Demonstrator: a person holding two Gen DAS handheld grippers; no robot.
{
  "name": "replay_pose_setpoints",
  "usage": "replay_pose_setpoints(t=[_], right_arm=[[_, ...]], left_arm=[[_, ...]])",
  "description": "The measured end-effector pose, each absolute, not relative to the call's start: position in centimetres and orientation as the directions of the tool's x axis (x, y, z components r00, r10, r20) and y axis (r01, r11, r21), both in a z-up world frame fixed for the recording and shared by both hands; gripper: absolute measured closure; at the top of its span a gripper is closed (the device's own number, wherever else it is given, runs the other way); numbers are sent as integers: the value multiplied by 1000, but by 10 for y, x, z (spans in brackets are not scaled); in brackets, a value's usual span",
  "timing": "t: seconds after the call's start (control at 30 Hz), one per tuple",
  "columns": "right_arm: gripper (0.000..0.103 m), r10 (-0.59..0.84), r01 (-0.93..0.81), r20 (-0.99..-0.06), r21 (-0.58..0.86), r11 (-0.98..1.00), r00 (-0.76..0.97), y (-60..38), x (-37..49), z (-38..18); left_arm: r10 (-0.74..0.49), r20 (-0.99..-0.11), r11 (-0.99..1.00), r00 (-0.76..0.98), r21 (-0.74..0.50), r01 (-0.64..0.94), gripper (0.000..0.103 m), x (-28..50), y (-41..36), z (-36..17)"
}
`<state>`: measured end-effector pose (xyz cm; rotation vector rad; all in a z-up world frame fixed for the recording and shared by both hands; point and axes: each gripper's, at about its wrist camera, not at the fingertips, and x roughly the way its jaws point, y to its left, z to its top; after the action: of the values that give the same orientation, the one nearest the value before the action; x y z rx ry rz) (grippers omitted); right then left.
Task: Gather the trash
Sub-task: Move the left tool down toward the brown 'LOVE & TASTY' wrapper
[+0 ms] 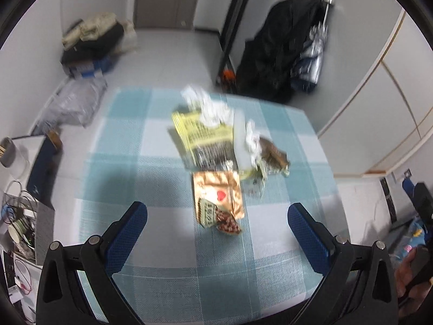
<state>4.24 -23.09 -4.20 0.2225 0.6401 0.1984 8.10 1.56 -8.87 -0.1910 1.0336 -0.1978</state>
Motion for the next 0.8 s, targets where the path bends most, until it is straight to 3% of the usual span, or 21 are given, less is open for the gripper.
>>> replay_pose_setpoints(t=[0.3, 0.8], right_arm=[[0, 277, -93, -620, 313, 945, 734, -246, 60, -55], [0, 290, -92, -633, 327, 940, 718, -248, 59, -57]], left_arm=[[-208, -903, 976, 377, -166, 141, 1, 109, -10, -117], [-120, -950, 993, 288, -110, 51, 3, 133, 3, -146]])
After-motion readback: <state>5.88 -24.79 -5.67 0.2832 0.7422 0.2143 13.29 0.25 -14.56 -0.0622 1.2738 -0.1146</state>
